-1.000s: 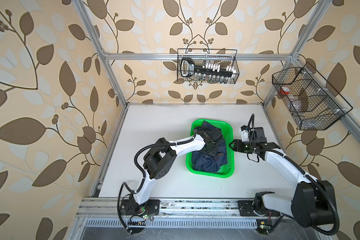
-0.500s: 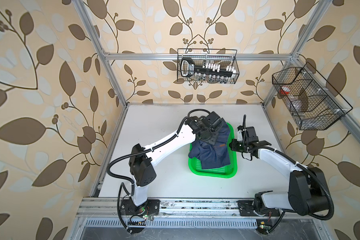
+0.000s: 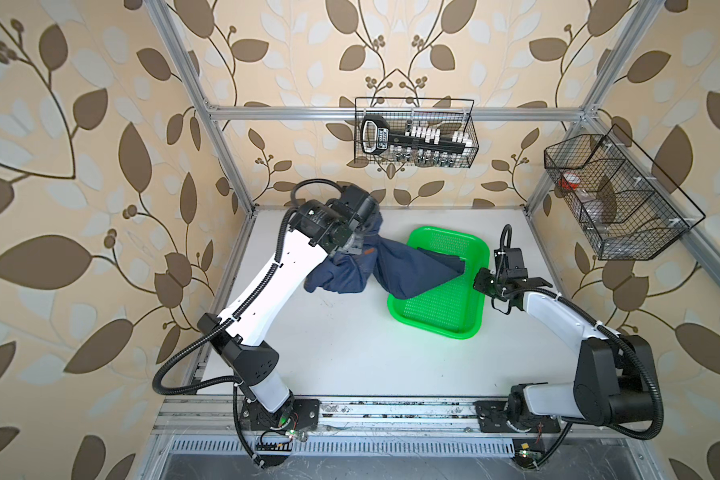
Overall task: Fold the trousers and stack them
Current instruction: 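Grasp the jeans waistband with the left gripper and lift it from the basket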
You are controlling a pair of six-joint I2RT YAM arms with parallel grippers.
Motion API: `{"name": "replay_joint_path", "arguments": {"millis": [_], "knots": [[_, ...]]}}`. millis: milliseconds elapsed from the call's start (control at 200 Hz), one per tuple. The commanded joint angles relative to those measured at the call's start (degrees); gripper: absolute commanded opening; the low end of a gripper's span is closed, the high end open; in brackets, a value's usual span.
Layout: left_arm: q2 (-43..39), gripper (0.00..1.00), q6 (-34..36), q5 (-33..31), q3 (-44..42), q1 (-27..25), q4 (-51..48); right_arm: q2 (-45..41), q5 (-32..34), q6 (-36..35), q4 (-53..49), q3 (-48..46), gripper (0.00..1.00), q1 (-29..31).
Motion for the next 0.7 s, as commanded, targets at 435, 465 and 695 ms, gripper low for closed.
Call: {"name": "replay_joint_path", "arguments": {"millis": [435, 465, 695], "knots": [[-12.2, 0.0, -10.4, -32.2, -1.9, 18.2, -9.5, 9.9, 18.7, 25.8, 8.2, 10.3, 0.01, -1.9], [-12.2, 0.0, -10.4, -32.0, -2.1, 18.2, -9.6, 10.7, 19.0, 27.1, 9.1, 10.8, 0.01, -1.9], [-15.5, 0.0, -7.1, 4.0, -11.2, 18.0, 5.8, 18.8, 22.8, 39.4, 12.4, 15.9, 0.03, -0.7]]}}
